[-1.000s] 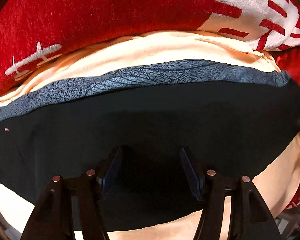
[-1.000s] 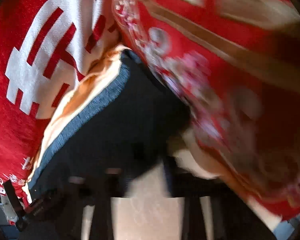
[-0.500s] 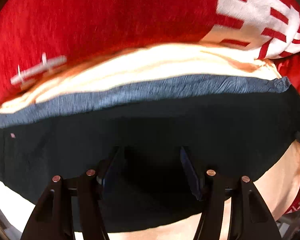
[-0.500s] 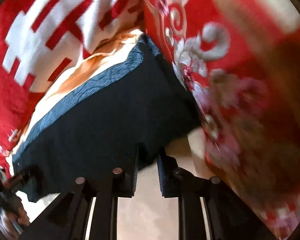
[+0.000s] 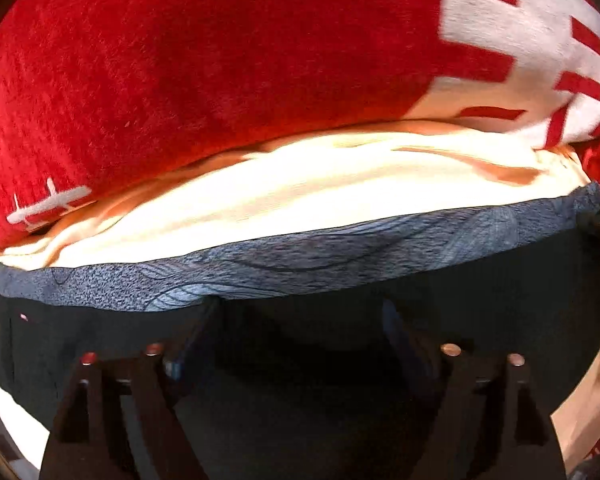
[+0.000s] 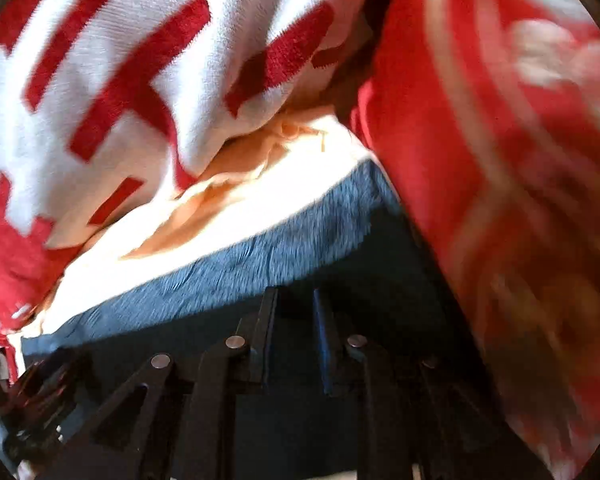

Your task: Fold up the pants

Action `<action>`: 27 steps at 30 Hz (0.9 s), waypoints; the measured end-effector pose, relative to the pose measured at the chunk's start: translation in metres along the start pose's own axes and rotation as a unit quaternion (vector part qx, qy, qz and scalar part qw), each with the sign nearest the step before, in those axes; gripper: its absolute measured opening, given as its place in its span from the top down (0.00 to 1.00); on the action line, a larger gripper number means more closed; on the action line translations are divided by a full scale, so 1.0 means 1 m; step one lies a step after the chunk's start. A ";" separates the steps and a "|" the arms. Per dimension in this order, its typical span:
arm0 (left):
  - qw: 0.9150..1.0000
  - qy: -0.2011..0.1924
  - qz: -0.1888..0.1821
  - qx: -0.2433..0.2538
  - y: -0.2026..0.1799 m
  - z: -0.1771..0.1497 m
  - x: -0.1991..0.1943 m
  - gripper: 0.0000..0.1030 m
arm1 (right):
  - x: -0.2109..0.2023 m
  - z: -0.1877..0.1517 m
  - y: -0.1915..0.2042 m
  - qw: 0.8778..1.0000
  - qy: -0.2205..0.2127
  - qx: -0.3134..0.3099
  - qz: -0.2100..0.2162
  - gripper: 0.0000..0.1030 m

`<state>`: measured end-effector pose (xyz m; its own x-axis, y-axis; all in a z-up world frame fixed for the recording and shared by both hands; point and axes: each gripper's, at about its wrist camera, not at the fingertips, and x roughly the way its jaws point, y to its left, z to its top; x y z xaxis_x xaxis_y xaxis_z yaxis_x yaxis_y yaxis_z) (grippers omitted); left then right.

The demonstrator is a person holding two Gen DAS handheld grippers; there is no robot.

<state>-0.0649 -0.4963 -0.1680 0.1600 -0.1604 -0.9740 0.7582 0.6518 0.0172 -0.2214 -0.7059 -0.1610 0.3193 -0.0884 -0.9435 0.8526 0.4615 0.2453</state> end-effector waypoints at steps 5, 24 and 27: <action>1.000 0.007 0.018 -0.002 0.018 -0.008 -0.020 0.19 | 0.003 0.015 0.018 0.998 -0.017 -0.053 -0.029 0.81; 0.998 0.031 0.023 -0.052 0.172 -0.116 -0.063 0.19 | -0.061 -0.135 0.111 0.986 0.091 -0.096 0.100 0.76; 0.998 0.026 0.021 -0.054 0.219 -0.126 -0.070 0.19 | -0.061 -0.140 0.161 0.982 0.089 -0.129 0.105 0.61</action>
<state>0.0110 -0.2489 -0.1241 0.1558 -0.0947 -0.9832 0.6792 0.7331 0.0370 -0.1610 -0.5026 -0.0953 0.3798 0.1784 -0.9077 0.6356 0.6626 0.3962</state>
